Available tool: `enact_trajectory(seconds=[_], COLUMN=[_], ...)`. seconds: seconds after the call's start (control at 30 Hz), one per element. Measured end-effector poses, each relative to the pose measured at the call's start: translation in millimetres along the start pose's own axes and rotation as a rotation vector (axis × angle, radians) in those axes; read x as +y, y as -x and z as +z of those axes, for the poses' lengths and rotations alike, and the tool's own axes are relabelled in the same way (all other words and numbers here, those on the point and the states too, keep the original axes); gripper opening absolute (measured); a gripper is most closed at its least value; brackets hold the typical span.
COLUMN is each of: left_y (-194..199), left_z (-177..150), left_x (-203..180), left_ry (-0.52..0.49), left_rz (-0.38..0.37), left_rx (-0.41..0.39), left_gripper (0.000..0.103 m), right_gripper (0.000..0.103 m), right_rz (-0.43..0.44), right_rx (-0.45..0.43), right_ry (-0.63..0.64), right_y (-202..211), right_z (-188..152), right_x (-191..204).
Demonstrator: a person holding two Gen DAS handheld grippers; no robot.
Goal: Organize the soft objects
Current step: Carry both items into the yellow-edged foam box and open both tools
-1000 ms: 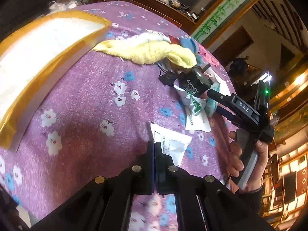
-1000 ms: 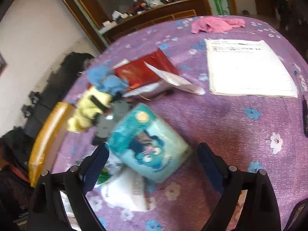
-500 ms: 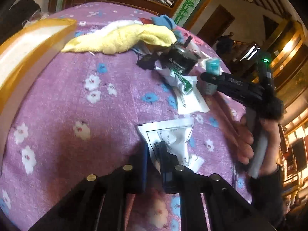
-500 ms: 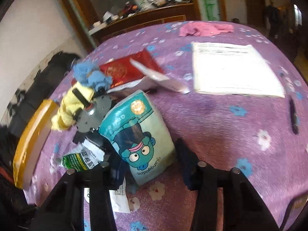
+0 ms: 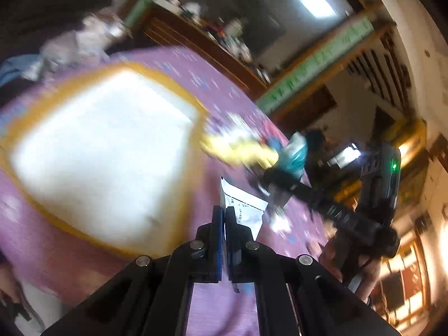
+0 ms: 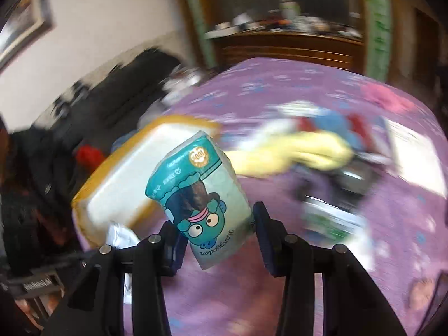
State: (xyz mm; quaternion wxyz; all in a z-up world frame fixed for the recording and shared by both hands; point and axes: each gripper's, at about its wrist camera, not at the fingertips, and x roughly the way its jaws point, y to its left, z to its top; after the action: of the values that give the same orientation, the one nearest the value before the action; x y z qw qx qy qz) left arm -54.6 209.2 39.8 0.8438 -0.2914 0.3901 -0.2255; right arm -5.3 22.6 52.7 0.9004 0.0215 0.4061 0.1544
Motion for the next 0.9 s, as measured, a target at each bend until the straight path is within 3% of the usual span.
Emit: enact_trajectory(seconds=[0.1,0.23,0.3,0.4,0.53,0.63,0.7,0.73,0.8,0.9], left_y=[10.9,-8.3,-18.8,-26.9,-40.8,-33.8,-25.5,-21.5,-15.2,-7.8], left_z=[29.0,57.2,66.6,74.0,72.8,67.0,61.0,57.7,52.4,43.8], left_x=[28.4,58.4,67.4,78.5,86.7,85.9,78.8,73.6,65.3,57.8], left_ry=[0.027,0.032,0.016,-0.005,-0.035,-0.038,-0.065,-0.087,-0.109,-0.100], left_rz=[0.037,0.091,0.160,0.201,0.269,0.268,0.267,0.288,0.329,0.361], left_rx=[-0.035,0.010,0.024,0.046,0.101,0.073,0.032,0.006,-0.029,-0.033], left_gripper=[0.000,0.000,0.000,0.000,0.004,0.028,0.051,0.055,0.065,0.070], right_gripper=[0.044,0.045,0.045,0.049,0.058,0.068,0.080,0.085,0.086,0.086], right_rz=[-0.030,-0.057,-0.079,-0.099,-0.096,-0.061,-0.045,-0.028,-0.022,0.009], right_rx=[0.055,0.120,0.163,0.219,0.198,0.182,0.158,0.135,0.115,0.091], right_ry=[0.113,0.189,0.195,0.164,0.134,0.104,0.065,0.044,0.022,0.027], right_y=[-39.8,-88.1,-111.9,-140.2,-141.3,-135.7,-129.2,-122.7,-113.1,-96.5], right_z=[23.5,44.9,47.2,39.7,34.1,35.3,36.5,35.4,34.0,29.3], right_x=[49.6,86.6,90.3,94.1,96.6,98.3,91.9,89.2,86.5,80.8])
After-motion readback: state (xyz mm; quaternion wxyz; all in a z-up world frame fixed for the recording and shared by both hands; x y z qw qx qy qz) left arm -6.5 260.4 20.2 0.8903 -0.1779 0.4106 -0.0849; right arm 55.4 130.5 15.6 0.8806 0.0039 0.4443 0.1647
